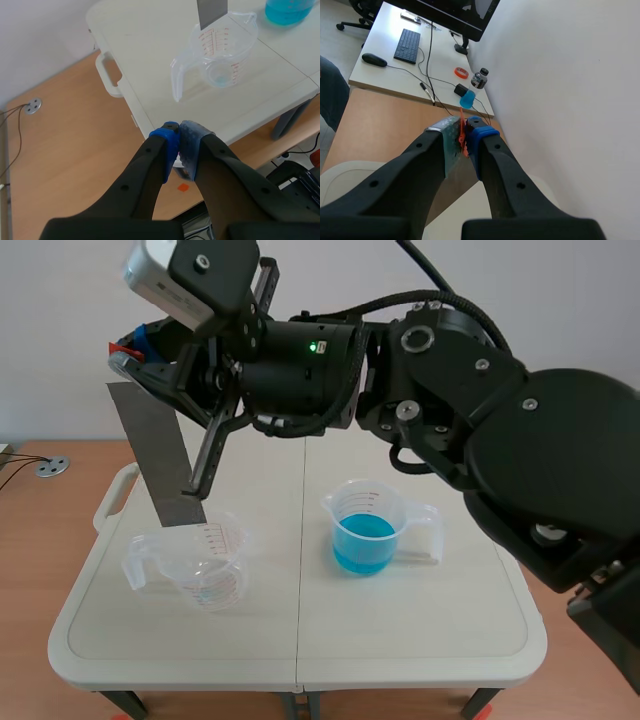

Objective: Hold the metal plate by the orange handle, dip it into the blue solution, take it out and point at it, then put the plate back in the beaker on the left.
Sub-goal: 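Put the plate into the left beaker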

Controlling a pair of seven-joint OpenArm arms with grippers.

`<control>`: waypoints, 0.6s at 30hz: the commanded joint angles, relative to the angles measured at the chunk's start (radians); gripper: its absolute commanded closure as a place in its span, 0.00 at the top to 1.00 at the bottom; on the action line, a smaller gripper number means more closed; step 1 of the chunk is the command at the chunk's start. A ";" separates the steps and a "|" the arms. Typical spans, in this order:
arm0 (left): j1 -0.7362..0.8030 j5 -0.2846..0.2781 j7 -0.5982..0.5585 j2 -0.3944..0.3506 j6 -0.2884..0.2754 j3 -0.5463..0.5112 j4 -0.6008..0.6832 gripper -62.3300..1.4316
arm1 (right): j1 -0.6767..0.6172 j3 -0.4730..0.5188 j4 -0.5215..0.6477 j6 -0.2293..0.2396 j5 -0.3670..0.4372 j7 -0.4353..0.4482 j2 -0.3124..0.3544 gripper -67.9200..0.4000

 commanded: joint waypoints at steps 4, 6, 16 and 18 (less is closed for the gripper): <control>0.008 -0.009 -0.013 0.005 0.002 -0.012 0.016 0.07 | 0.028 -0.018 -0.027 -0.008 0.008 0.015 -0.026 0.02; 0.008 -0.009 -0.013 0.005 0.002 -0.012 0.016 0.07 | 0.028 -0.018 -0.042 -0.008 0.008 0.016 -0.027 0.02; 0.008 -0.009 -0.007 0.005 0.002 -0.012 0.016 0.07 | 0.028 -0.021 -0.121 -0.008 0.008 0.034 -0.039 0.02; 0.008 -0.009 -0.007 0.005 0.002 -0.012 0.016 0.07 | 0.028 -0.029 -0.139 -0.008 0.007 0.034 -0.044 0.02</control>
